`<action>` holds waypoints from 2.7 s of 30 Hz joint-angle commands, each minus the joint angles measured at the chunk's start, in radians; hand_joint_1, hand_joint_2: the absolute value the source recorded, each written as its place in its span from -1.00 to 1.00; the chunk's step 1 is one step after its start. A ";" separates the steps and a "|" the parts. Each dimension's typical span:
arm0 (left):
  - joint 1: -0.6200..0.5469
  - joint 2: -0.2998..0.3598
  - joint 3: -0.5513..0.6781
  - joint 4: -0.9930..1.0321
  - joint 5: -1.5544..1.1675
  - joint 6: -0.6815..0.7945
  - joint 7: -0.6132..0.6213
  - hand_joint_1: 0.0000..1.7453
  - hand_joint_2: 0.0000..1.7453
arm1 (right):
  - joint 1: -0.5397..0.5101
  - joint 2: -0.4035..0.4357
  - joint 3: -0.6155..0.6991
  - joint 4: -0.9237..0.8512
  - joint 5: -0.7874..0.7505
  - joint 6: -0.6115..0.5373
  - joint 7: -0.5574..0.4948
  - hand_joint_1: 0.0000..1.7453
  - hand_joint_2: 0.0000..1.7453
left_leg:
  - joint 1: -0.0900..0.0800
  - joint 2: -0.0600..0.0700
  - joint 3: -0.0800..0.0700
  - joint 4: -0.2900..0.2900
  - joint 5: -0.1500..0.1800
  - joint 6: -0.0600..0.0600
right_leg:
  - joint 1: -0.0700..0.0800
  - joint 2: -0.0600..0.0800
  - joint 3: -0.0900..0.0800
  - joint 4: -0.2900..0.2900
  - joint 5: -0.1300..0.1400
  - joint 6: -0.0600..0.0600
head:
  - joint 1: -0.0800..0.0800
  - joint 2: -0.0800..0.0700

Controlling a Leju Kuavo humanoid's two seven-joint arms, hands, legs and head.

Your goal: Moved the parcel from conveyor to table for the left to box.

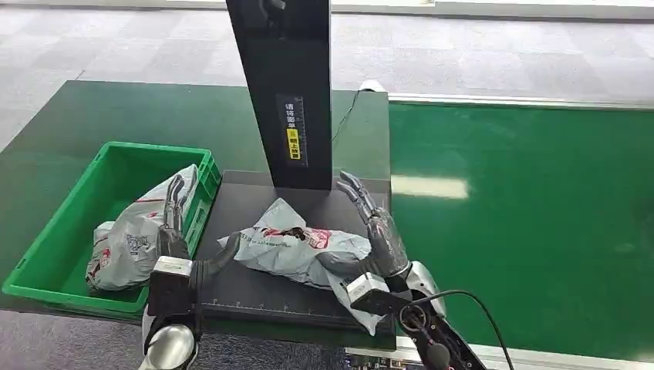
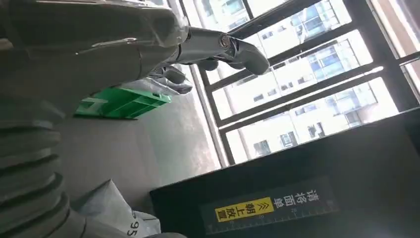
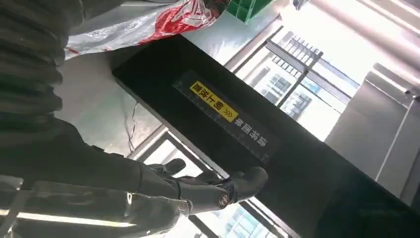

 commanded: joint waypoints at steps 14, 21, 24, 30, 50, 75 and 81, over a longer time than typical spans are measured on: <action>0.000 0.091 -0.189 0.157 -0.166 -0.365 0.219 -1.00 1.00 | 0.016 0.016 -0.104 -0.063 -0.304 -0.013 -0.008 -1.00 1.00 | 0.000 -0.003 0.002 -0.002 0.000 0.001 | 0.000 0.002 0.002 -0.001 0.000 0.000 | 0.000 0.000; -0.070 0.101 -0.285 0.346 -0.342 -0.502 0.311 -1.00 1.00 | -0.011 0.009 -0.086 -0.037 -0.323 -0.009 0.000 -1.00 1.00 | 0.000 -0.004 0.002 -0.002 0.001 0.001 | 0.000 0.002 0.002 -0.002 0.000 -0.001 | 0.000 0.000; -0.070 0.101 -0.285 0.346 -0.342 -0.502 0.311 -1.00 1.00 | -0.011 0.009 -0.086 -0.037 -0.323 -0.009 0.000 -1.00 1.00 | 0.000 -0.002 0.001 -0.001 0.000 0.001 | 0.000 0.002 0.001 -0.001 0.000 0.000 | 0.000 0.000; -0.087 0.097 -0.338 0.406 -0.407 -0.593 0.326 -1.00 1.00 | 0.013 0.013 -0.091 -0.056 -0.315 -0.013 0.017 -1.00 1.00 | 0.000 -0.003 0.003 -0.001 0.000 0.001 | -0.001 0.001 0.003 -0.001 0.000 0.000 | 0.000 0.000; -0.048 0.074 -0.332 0.351 -0.491 -0.595 0.324 0.46 1.00 | 0.073 0.000 -0.124 -0.124 -0.284 -0.024 0.027 -1.00 1.00 | -0.001 -0.008 0.011 0.000 -0.003 0.005 | -0.003 -0.001 0.017 -0.002 -0.003 0.006 | 0.000 0.000; 0.025 0.023 -0.115 -0.111 -0.021 0.182 -0.204 1.00 1.00 | 0.170 -0.039 -0.144 -0.204 -0.301 -0.048 -0.019 -1.00 1.00 | 0.000 -0.003 0.004 0.003 -0.005 0.005 | -0.001 0.001 0.007 -0.001 -0.004 0.006 | 0.000 0.000; 0.025 0.023 -0.115 -0.113 -0.014 0.191 -0.212 1.00 1.00 | 0.170 -0.041 -0.143 -0.204 -0.302 -0.050 -0.019 -1.00 1.00 | 0.000 -0.004 0.003 0.002 -0.005 0.005 | -0.001 0.001 0.006 -0.001 -0.004 0.006 | 0.000 0.000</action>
